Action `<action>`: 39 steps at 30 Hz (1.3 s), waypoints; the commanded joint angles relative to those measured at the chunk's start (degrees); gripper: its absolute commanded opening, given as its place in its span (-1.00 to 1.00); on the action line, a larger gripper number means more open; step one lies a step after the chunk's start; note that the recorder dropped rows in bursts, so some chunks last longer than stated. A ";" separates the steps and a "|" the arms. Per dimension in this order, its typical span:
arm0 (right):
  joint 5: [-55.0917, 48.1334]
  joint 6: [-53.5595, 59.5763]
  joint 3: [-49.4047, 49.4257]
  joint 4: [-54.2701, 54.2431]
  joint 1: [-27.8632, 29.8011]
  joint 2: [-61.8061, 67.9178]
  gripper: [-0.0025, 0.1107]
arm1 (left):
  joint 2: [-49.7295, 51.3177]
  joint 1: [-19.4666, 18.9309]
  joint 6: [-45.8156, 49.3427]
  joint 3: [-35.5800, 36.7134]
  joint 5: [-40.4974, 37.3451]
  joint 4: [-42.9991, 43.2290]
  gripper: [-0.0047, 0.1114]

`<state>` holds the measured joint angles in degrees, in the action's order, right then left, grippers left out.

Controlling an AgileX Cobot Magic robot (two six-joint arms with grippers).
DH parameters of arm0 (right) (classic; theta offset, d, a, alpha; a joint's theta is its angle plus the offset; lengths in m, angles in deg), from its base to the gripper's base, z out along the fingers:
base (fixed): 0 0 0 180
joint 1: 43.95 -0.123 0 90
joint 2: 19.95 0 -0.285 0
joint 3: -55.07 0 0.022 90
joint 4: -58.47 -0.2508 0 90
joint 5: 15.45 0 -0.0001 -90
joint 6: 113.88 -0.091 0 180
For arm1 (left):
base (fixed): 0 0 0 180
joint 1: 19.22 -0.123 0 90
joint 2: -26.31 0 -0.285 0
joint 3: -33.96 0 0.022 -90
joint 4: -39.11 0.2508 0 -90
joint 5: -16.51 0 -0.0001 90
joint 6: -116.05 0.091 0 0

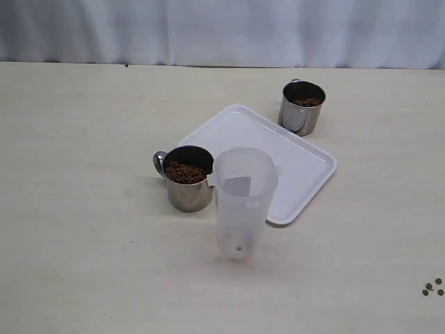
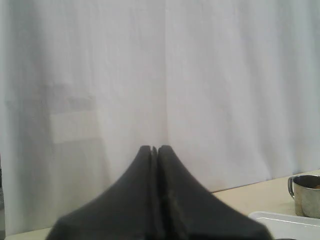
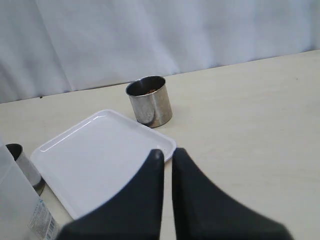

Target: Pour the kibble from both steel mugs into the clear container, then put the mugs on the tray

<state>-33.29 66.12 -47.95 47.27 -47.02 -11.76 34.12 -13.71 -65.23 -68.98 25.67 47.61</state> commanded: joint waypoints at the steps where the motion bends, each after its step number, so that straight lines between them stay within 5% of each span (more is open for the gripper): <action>1: 0.86 0.39 0.24 -0.12 0.33 0.08 -0.87 | -0.02 0.49 -0.20 0.15 0.16 -0.22 -0.92; 35: 0.86 0.39 0.24 -0.12 0.33 0.08 -0.87 | -0.02 0.49 -0.20 0.15 1.58 -0.75 -0.92; 39: 0.86 0.39 0.24 -0.12 0.33 0.08 -0.87 | -0.02 0.49 -11.98 0.15 -1.87 -0.62 -0.92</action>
<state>-33.29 66.12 -47.95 47.27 -47.02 -11.76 34.12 -13.71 -70.25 -68.98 25.95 47.61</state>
